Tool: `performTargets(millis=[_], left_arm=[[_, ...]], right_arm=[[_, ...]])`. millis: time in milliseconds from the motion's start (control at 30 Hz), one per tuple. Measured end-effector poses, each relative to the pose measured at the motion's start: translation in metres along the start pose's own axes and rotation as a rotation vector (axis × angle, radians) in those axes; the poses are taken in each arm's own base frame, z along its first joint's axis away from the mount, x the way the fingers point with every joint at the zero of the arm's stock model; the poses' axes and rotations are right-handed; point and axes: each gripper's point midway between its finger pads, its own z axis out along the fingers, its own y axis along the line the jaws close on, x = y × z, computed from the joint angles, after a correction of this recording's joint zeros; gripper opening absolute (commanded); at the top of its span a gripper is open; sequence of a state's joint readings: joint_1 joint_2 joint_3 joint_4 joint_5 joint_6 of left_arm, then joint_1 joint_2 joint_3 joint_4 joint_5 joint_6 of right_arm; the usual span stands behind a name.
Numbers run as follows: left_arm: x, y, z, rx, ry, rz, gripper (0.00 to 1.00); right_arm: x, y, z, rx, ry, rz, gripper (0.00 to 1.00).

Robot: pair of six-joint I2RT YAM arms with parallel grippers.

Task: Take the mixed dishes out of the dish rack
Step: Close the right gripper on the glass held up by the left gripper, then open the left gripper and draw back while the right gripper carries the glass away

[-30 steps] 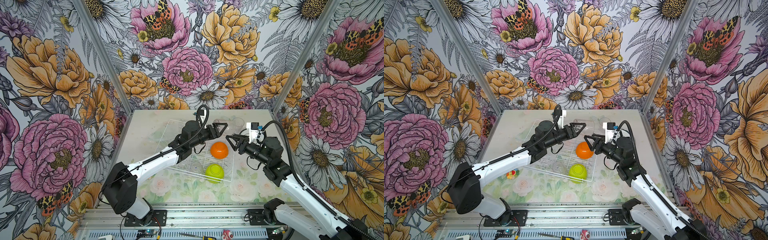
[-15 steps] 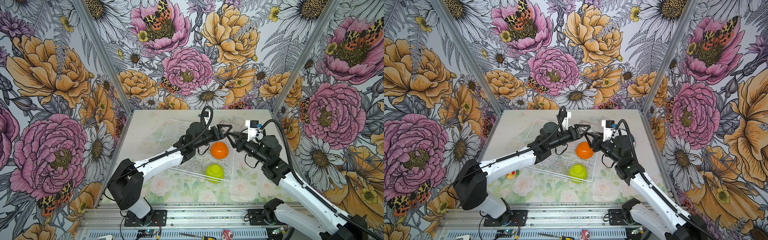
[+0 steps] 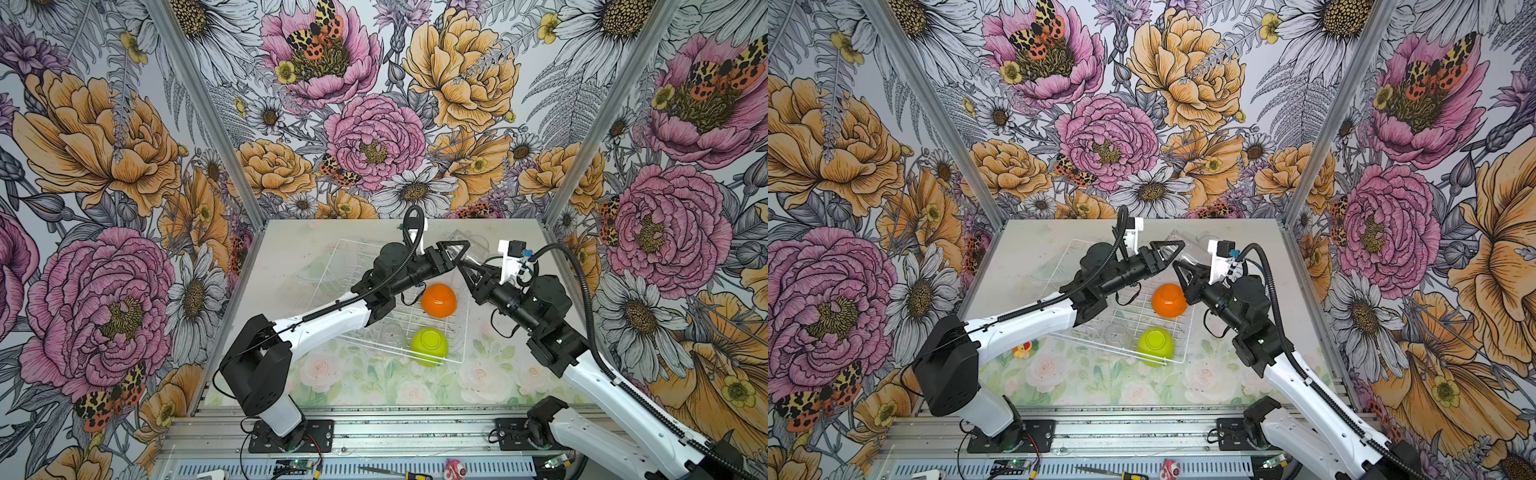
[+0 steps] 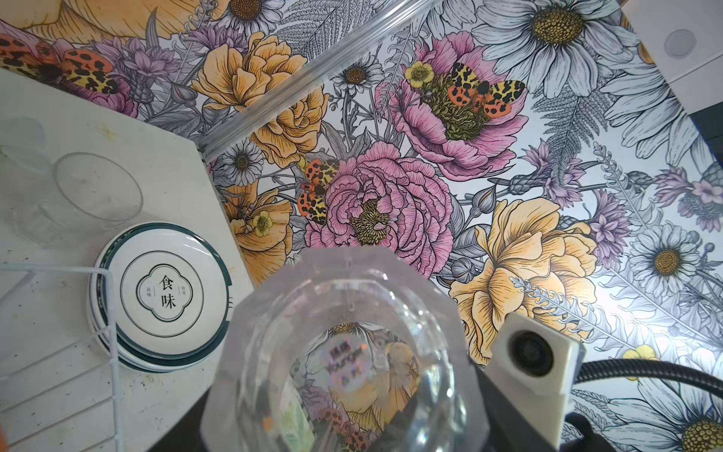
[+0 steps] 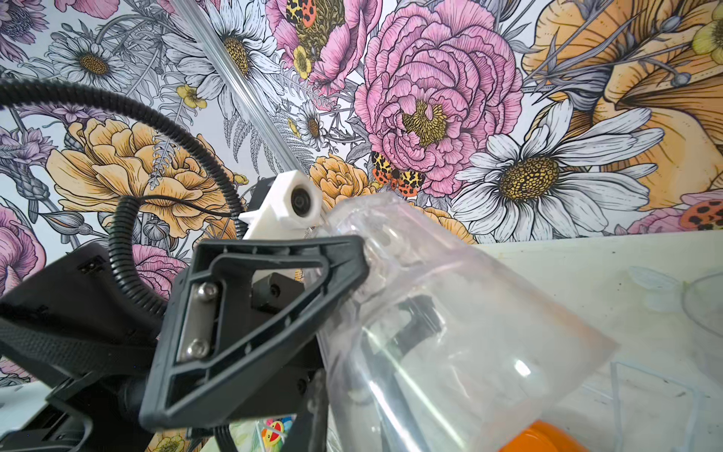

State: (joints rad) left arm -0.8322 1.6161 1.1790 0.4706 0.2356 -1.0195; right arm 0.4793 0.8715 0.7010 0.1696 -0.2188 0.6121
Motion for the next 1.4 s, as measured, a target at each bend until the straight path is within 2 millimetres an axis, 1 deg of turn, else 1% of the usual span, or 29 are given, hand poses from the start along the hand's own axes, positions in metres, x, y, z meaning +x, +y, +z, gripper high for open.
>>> performTargets(millis=[67,100,167,200,300,333,400,533,800,1100,1400], left_arm=[[0.001,0.002,0.002,0.003,0.001,-0.012,0.65],[0.001,0.003,0.003,0.005,0.001,-0.021,0.71],[0.002,0.002,0.003,0.009,0.002,-0.026,0.86],[0.004,0.003,0.003,0.008,0.010,-0.019,0.98],[0.015,0.005,0.003,0.003,0.037,-0.010,0.99],[0.018,0.007,0.003,-0.002,0.044,-0.008,0.99],[0.020,0.006,0.003,0.001,0.048,-0.004,0.98],[0.020,0.006,0.003,0.004,0.047,-0.001,0.99],[0.019,0.005,0.003,0.006,0.045,0.000,0.99],[0.022,0.008,-0.001,-0.003,0.048,0.016,0.99],[0.011,-0.005,-0.012,-0.001,0.013,0.059,0.99]], right_arm=[[0.001,-0.002,0.000,0.008,-0.001,0.002,0.03],[0.001,-0.003,0.000,0.011,-0.001,0.003,0.01],[0.002,-0.003,0.000,0.012,-0.002,0.004,0.00],[-0.001,-0.004,0.000,0.021,-0.015,0.000,0.00],[-0.008,-0.009,0.000,0.048,-0.047,-0.003,0.00],[-0.009,-0.011,0.000,0.060,-0.056,-0.004,0.00],[-0.008,-0.017,-0.001,0.088,-0.060,-0.001,0.00],[-0.004,-0.026,-0.001,0.127,-0.054,0.003,0.00],[-0.002,-0.034,-0.001,0.163,-0.058,0.005,0.00],[0.008,-0.046,-0.001,0.207,-0.044,0.025,0.00],[0.012,-0.059,-0.003,0.271,-0.036,0.039,0.00]])
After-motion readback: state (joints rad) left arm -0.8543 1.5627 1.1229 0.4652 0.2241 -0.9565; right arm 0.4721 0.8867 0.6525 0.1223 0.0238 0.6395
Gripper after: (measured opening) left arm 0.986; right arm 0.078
